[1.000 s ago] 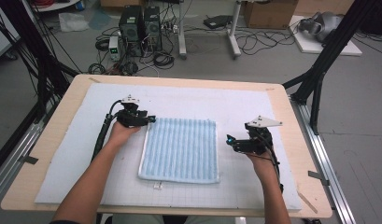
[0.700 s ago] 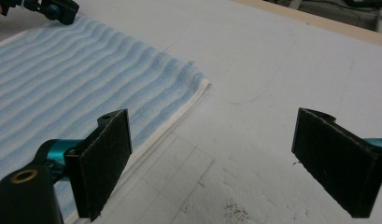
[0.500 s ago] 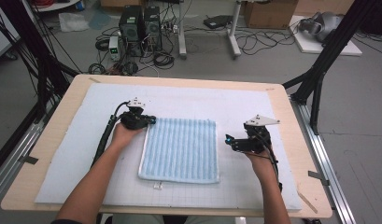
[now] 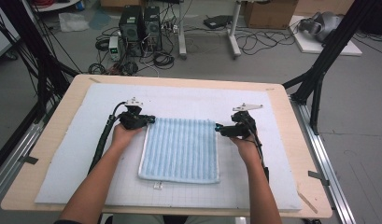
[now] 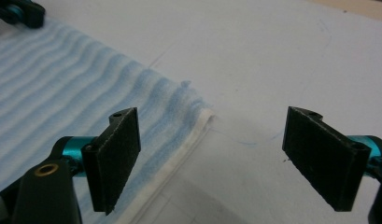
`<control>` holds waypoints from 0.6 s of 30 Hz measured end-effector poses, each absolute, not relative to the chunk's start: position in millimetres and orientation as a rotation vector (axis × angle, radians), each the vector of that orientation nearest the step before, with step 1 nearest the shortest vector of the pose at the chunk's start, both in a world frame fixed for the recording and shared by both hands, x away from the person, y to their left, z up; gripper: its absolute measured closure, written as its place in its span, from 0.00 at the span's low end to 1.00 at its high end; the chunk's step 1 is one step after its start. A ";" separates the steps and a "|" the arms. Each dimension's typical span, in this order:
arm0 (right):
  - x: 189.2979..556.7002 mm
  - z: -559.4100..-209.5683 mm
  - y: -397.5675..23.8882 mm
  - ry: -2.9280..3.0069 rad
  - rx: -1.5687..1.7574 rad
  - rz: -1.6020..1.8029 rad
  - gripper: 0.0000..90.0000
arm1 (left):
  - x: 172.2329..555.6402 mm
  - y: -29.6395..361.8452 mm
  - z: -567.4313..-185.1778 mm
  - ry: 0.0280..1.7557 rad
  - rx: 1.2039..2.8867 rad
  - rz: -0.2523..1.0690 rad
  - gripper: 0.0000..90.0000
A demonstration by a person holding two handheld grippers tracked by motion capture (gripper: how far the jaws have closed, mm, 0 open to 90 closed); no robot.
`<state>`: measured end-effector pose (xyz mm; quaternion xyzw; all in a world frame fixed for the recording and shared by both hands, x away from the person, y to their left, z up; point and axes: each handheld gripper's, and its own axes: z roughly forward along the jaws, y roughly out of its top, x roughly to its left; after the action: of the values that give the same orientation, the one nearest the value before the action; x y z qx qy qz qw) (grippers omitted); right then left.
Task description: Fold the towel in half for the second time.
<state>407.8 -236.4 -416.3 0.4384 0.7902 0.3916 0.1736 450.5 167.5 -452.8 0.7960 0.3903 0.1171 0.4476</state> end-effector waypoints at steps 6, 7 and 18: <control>425.3 -433.1 -221.0 2.297 1.255 1.080 0.33 | 450.2 167.2 -452.8 0.963 1.973 0.292 0.97; 427.7 -435.6 -219.4 2.307 1.248 1.074 0.40 | 450.2 167.4 -452.9 0.963 1.973 0.290 0.97; 435.5 -445.4 -219.8 2.345 1.249 1.098 0.65 | 450.6 167.8 -453.0 0.964 1.975 0.288 0.97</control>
<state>435.5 -219.8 -445.4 0.4307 0.8085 0.3784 0.1329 450.6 167.8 -453.0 0.7975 0.3892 0.1164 0.4461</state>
